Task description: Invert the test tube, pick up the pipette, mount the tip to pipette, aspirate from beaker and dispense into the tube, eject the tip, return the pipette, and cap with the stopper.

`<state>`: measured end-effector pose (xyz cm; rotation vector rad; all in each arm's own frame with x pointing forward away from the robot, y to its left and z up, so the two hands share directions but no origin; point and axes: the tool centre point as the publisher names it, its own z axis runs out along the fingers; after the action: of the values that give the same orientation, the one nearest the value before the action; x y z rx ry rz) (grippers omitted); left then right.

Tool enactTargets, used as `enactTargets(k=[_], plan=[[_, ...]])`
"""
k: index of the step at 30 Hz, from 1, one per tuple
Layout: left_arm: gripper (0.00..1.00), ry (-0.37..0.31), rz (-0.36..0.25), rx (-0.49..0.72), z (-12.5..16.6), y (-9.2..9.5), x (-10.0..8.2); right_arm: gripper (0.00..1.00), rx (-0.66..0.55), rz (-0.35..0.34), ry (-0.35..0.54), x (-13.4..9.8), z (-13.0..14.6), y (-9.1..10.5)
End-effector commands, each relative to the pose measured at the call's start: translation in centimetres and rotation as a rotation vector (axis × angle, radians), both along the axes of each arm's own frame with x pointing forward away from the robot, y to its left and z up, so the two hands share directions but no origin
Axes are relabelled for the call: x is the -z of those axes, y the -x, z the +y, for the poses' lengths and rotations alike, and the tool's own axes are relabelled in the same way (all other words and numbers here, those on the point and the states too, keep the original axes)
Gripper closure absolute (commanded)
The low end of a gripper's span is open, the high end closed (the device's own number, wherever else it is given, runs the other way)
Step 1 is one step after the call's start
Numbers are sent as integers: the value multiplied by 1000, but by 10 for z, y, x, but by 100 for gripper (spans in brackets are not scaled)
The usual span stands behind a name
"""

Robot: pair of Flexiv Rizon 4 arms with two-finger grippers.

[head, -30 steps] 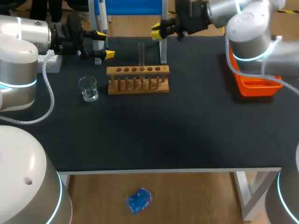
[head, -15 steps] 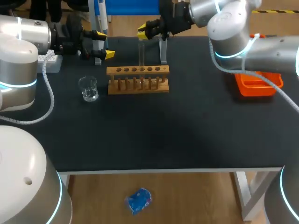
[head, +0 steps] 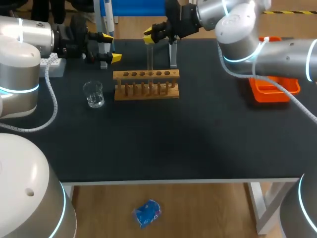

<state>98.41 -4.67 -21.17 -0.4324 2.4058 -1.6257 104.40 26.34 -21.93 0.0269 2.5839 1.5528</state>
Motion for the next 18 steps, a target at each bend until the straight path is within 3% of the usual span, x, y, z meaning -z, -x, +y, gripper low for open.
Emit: enactTargets(k=[1,18], plan=[[0,-1,0,0,1,1,0,100,-2,-3,0,-2,-5,2],[0,-1,0,0,1,1,0,100,-7,-6,22,9,-9,8]])
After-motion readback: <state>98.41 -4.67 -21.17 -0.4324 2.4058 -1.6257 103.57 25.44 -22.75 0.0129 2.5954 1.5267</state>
